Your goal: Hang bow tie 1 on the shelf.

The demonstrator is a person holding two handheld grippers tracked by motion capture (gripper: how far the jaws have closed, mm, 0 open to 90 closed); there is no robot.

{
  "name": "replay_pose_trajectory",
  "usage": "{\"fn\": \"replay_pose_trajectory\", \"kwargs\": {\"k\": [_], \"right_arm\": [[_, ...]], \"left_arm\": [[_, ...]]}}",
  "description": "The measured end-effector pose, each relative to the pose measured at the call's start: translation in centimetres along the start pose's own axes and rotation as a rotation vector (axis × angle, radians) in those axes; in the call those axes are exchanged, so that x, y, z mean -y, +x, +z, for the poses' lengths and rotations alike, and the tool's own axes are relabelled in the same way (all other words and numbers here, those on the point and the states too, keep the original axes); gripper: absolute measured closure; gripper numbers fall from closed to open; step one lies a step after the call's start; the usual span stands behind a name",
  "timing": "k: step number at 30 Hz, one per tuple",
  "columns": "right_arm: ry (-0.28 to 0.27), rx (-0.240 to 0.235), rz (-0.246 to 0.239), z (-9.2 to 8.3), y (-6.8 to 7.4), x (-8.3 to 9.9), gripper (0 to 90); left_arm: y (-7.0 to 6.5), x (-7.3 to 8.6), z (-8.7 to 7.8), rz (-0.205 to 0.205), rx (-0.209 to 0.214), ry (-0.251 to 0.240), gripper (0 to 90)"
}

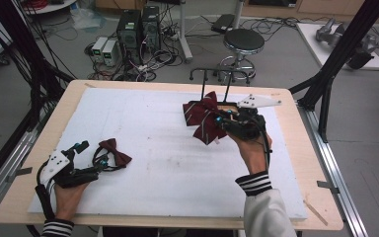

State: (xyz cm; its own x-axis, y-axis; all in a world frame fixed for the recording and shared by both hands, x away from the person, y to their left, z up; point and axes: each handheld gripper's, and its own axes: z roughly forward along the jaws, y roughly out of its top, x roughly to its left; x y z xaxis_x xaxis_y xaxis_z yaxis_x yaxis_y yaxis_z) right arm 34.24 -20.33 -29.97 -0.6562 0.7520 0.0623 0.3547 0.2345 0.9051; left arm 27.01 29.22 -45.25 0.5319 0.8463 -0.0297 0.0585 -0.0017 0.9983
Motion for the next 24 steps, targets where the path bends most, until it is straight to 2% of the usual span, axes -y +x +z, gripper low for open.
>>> {"fn": "replay_pose_trajectory", "kwargs": {"k": [4, 11, 13, 18, 24], "right_arm": [[-0.023, 0.018, 0.01, -0.7, -1.1, -0.8, 76.2], [-0.057, 0.058, 0.053, -1.6, -3.5, -1.8, 76.2], [-0.067, 0.06, 0.078, -1.8, -4.4, -1.9, 76.2], [-0.063, 0.083, 0.1, -2.0, -6.0, -2.3, 76.2], [-0.09, 0.096, 0.136, -2.2, -8.0, -3.0, 76.1]], "left_arm": [[0.0, 0.0, 0.0, 0.0, 0.0, -0.001, 12.2], [0.0, 0.0, 0.0, -0.003, -0.001, -0.001, 12.3], [0.0, 0.0, 0.0, -0.004, -0.001, 0.0, 12.3], [0.1, 0.0, 0.0, -0.009, -0.002, -0.002, 12.2], [0.0, 0.0, 0.1, -0.007, -0.003, 0.002, 12.2]]}}
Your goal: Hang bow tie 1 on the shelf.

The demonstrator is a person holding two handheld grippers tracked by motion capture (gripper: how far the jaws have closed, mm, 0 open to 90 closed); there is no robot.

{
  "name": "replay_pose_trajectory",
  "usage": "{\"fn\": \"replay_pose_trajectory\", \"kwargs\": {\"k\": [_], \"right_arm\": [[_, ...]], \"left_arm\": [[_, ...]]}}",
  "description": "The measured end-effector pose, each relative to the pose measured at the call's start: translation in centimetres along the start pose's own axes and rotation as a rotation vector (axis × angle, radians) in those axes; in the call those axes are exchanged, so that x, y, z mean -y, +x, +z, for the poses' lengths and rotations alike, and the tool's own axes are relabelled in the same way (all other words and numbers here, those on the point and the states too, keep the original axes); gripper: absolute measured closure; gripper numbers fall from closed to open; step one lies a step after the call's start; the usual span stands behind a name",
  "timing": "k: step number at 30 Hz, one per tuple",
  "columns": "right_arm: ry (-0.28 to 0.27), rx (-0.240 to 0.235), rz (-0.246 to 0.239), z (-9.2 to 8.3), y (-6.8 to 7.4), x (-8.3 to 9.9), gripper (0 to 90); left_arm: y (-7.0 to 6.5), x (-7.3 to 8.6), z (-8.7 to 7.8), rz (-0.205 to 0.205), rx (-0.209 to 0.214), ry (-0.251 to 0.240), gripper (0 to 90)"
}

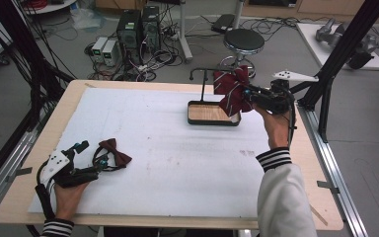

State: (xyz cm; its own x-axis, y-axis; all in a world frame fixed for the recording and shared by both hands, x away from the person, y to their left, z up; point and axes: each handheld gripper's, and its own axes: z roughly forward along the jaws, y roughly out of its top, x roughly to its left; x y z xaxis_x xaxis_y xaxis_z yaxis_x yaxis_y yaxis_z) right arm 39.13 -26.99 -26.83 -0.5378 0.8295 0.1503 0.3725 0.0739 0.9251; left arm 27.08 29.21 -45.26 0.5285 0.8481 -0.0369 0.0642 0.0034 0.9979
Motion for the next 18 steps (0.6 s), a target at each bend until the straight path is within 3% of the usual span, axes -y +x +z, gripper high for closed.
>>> {"fn": "replay_pose_trajectory", "kwargs": {"k": [14, 18], "right_arm": [[-0.024, 0.054, 0.035, 0.9, -2.2, -0.2, 76.2], [-0.049, 0.065, 0.025, 1.2, -2.5, -0.5, 76.1]], "left_arm": [[0.0, 0.0, 0.0, -0.004, -0.002, -0.004, 12.3], [0.0, 0.0, 0.0, -0.002, -0.003, -0.003, 12.3]]}}
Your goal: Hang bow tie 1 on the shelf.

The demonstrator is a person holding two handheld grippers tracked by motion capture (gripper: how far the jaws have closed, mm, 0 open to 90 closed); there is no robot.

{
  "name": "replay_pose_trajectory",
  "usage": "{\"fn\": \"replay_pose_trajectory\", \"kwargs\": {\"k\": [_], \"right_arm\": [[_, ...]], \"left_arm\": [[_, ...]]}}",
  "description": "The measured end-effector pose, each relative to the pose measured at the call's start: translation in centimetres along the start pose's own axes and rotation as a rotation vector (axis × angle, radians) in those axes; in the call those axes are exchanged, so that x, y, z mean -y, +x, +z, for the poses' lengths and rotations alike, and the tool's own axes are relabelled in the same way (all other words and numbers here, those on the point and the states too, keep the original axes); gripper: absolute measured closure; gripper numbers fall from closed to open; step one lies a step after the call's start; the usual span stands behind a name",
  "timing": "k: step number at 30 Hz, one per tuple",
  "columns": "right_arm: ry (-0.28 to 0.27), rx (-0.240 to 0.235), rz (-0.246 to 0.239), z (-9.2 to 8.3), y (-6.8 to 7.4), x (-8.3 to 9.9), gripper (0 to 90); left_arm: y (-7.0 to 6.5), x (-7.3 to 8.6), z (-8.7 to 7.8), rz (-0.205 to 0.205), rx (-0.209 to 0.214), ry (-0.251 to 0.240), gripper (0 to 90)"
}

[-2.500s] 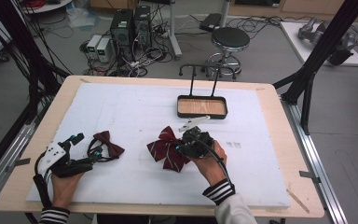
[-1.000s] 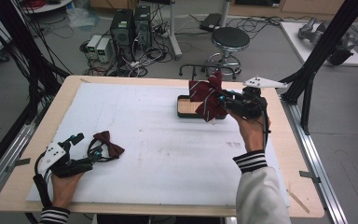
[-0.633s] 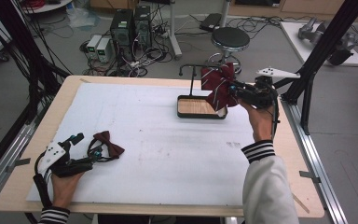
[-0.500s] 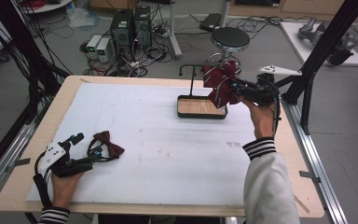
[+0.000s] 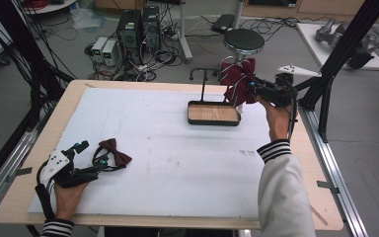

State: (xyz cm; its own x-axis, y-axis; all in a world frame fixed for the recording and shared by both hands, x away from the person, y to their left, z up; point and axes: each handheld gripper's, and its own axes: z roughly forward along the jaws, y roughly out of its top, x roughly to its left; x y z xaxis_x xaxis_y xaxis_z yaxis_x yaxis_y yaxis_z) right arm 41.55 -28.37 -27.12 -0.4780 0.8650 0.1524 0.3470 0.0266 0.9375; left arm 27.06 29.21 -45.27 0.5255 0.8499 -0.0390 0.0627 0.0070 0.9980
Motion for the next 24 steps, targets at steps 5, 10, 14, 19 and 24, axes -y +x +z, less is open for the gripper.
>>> {"fn": "replay_pose_trajectory", "kwargs": {"k": [5, 10, 14, 19, 24], "right_arm": [[-0.011, 0.005, -0.011, 0.4, -0.2, -0.3, 76.1], [-0.029, 0.025, 0.005, 0.9, -0.7, -0.2, 76.1], [-0.032, 0.033, 0.011, 1.1, -1.2, -0.2, 76.1], [-0.034, 0.012, 0.015, 1.3, -1.4, -0.5, 76.1], [-0.033, 0.001, 0.004, 1.4, -1.0, -0.8, 76.1]], "left_arm": [[0.0, 0.0, 0.0, -0.001, 0.0, 0.0, 12.3], [0.0, 0.0, 0.0, 0.003, 0.0, 0.001, 12.2], [0.0, 0.0, 0.0, 0.002, 0.0, 0.001, 12.3], [0.0, 0.0, 0.0, 0.0, 0.001, 0.002, 12.2], [0.0, 0.0, 0.0, 0.002, 0.001, 0.002, 12.2]]}}
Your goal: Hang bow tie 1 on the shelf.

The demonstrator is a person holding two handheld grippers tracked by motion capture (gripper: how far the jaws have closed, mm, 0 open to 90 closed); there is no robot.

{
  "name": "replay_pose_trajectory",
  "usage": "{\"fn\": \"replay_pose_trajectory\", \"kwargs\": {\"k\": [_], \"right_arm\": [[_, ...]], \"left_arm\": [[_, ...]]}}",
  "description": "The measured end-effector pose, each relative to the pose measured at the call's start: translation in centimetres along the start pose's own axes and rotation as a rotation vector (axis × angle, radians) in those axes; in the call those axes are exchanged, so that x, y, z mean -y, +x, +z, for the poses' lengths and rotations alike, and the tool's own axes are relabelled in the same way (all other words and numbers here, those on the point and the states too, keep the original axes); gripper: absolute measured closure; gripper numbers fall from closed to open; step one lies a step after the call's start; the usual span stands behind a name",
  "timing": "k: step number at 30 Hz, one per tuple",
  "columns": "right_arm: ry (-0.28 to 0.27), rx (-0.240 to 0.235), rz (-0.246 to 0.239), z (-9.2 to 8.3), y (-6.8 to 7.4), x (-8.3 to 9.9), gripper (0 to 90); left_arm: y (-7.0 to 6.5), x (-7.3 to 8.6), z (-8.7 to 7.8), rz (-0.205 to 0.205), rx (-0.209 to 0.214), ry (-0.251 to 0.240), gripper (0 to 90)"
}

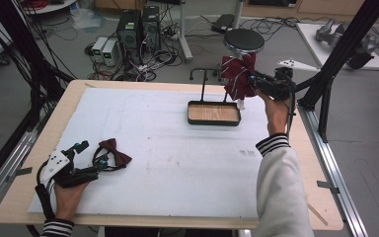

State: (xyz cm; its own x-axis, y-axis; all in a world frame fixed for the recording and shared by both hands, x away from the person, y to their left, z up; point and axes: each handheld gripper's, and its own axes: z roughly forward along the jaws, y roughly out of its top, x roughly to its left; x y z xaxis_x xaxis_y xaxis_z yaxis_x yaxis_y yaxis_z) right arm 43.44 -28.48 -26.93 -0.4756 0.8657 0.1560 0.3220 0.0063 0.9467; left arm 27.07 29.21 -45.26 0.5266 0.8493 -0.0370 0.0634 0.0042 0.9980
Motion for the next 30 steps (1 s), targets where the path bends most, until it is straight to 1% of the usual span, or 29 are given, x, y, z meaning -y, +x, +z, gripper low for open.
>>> {"fn": "replay_pose_trajectory", "kwargs": {"k": [5, 6, 9, 14, 15, 18, 19, 21, 23, 27, 30], "right_arm": [[-0.006, -0.009, -0.017, 0.1, 0.5, -0.4, 76.0], [-0.001, -0.019, -0.011, 0.1, 0.5, -0.6, 76.0], [-0.019, -0.02, -0.02, 0.2, 0.8, -0.8, 76.0], [-0.008, -0.027, -0.004, 0.4, 0.8, -0.7, 76.0], [-0.014, -0.02, -0.01, 0.4, 0.8, -0.8, 76.0], [-0.031, -0.031, -0.004, 0.3, 1.0, -0.8, 76.0], [-0.031, -0.031, -0.004, 0.2, 1.0, -0.9, 76.0], [-0.033, -0.02, -0.013, 0.1, 0.9, -0.9, 76.0], [-0.036, -0.015, -0.001, 0.0, 0.6, -0.9, 75.9], [-0.042, 0.016, 0.015, -0.2, -0.3, -0.8, 75.9], [-0.037, 0.039, 0.028, -0.3, -0.9, -0.6, 75.9]], "left_arm": [[0.0, 0.0, 0.0, -0.003, 0.0, -0.002, 12.3], [0.0, 0.0, 0.0, -0.004, -0.001, -0.003, 12.2], [0.0, 0.0, 0.0, -0.003, 0.0, -0.001, 12.3], [0.0, 0.0, 0.0, -0.002, 0.0, -0.001, 12.2], [0.0, 0.0, 0.0, -0.003, -0.001, -0.001, 12.2], [0.0, 0.0, 0.0, -0.006, -0.001, -0.001, 12.2], [0.0, 0.0, 0.0, 0.0, 0.0, 0.002, 12.3], [0.0, 0.0, 0.0, 0.001, -0.001, 0.002, 12.2], [0.0, 0.0, 0.0, 0.003, -0.001, 0.001, 12.2], [0.0, 0.0, 0.0, -0.001, -0.001, -0.001, 12.2], [0.0, 0.0, 0.0, -0.001, -0.001, -0.001, 12.2]]}}
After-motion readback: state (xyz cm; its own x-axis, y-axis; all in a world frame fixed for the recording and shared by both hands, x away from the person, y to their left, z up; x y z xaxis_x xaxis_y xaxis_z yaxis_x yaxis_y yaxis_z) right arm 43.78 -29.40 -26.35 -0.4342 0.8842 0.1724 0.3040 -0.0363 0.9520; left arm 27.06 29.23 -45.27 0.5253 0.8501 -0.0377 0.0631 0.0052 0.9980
